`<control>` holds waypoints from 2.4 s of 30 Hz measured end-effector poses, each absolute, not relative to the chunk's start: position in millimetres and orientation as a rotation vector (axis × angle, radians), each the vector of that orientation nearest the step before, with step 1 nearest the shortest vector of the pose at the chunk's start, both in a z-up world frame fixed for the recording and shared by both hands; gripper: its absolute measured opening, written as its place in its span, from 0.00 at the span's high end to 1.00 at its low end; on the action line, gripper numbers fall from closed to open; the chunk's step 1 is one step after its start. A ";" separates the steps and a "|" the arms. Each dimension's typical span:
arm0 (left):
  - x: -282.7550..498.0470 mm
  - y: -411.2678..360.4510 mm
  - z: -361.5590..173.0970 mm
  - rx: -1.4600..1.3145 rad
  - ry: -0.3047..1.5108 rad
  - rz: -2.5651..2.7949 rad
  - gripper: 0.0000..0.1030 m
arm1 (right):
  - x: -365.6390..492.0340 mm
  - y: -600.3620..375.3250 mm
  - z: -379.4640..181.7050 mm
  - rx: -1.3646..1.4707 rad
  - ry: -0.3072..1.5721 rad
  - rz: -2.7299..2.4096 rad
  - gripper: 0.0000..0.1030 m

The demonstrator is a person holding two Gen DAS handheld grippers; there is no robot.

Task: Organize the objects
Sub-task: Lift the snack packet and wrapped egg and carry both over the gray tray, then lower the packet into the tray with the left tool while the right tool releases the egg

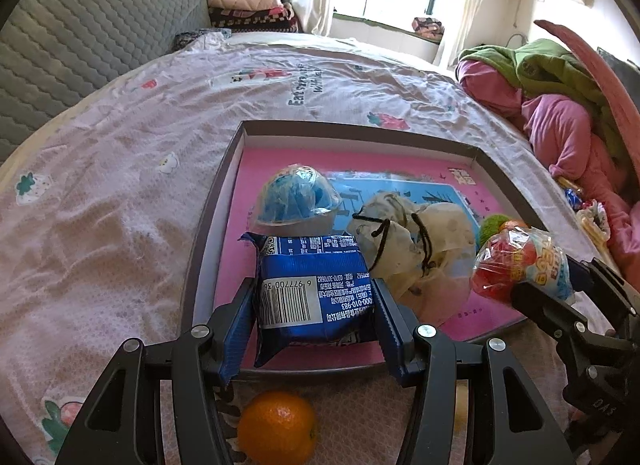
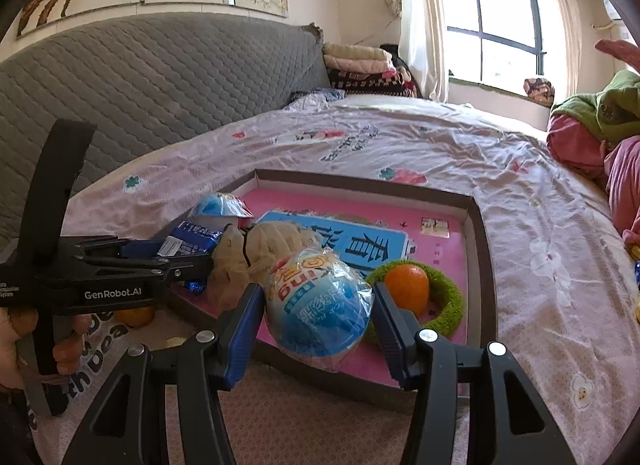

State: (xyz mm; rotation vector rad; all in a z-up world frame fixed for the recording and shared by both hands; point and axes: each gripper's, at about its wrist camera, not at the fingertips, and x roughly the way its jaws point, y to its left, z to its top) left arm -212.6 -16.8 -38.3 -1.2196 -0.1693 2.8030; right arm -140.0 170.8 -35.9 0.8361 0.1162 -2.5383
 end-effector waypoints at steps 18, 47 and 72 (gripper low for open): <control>-215.8 -10.8 -40.8 -1.270 -0.073 2.802 0.44 | -149.1 169.1 -46.9 0.927 0.130 -2.527 0.46; -210.7 -5.0 -26.4 -1.322 0.006 2.830 0.42 | -145.3 172.5 -42.7 0.927 0.131 -2.545 0.37; -194.9 -15.8 3.6 -1.260 -0.030 2.871 0.42 | -135.6 183.1 -21.7 0.845 0.074 -2.578 0.35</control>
